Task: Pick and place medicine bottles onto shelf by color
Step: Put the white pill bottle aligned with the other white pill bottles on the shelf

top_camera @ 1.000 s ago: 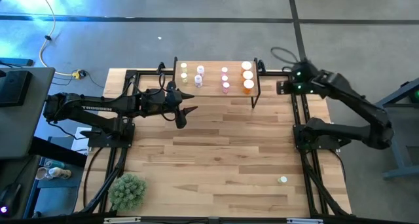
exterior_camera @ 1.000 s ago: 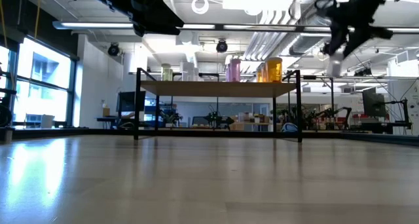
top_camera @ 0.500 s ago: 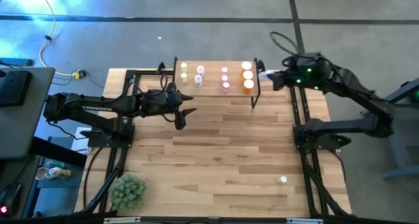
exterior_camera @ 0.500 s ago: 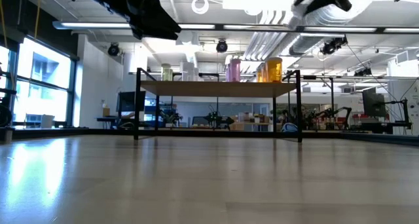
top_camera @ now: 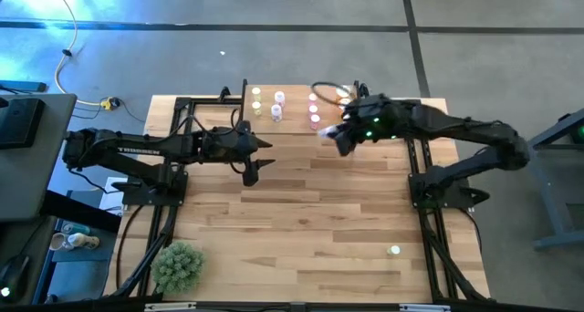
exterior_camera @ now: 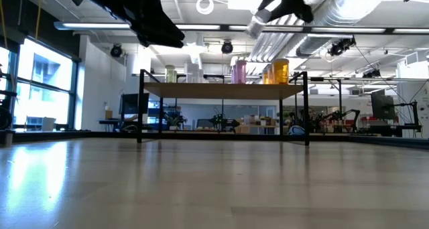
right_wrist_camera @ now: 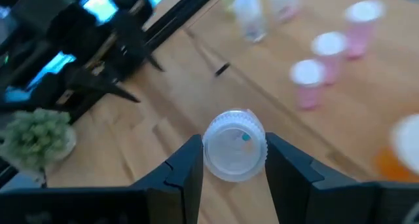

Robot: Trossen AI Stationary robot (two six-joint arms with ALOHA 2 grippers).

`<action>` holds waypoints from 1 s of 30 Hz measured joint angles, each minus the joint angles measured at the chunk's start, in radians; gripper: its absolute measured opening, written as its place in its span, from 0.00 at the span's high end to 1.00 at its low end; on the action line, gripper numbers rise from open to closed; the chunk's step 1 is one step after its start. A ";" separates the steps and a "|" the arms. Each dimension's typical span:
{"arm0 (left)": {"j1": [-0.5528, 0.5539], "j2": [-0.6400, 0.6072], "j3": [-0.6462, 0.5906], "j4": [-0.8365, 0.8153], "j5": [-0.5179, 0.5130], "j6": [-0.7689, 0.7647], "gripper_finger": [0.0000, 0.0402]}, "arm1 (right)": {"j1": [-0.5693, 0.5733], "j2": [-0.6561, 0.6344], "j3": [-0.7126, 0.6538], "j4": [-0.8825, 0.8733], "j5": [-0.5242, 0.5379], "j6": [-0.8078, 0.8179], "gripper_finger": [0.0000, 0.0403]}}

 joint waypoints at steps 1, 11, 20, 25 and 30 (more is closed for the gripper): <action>0.000 0.012 0.000 0.004 0.006 0.000 0.45 | 0.010 0.019 0.000 0.015 -0.008 0.000 0.70; -0.001 0.158 0.000 0.134 0.041 0.000 0.45 | 0.074 0.184 0.000 0.160 -0.112 0.000 0.70; -0.029 0.215 -0.001 0.196 0.039 0.005 0.45 | 0.086 0.279 0.000 0.297 -0.205 0.001 0.70; -0.057 0.215 0.000 0.221 0.039 0.034 0.45 | 0.086 0.295 0.000 0.327 -0.221 -0.001 0.70; -0.061 0.215 0.000 0.288 0.025 0.026 0.45 | 0.086 0.294 0.000 0.333 -0.227 -0.007 0.70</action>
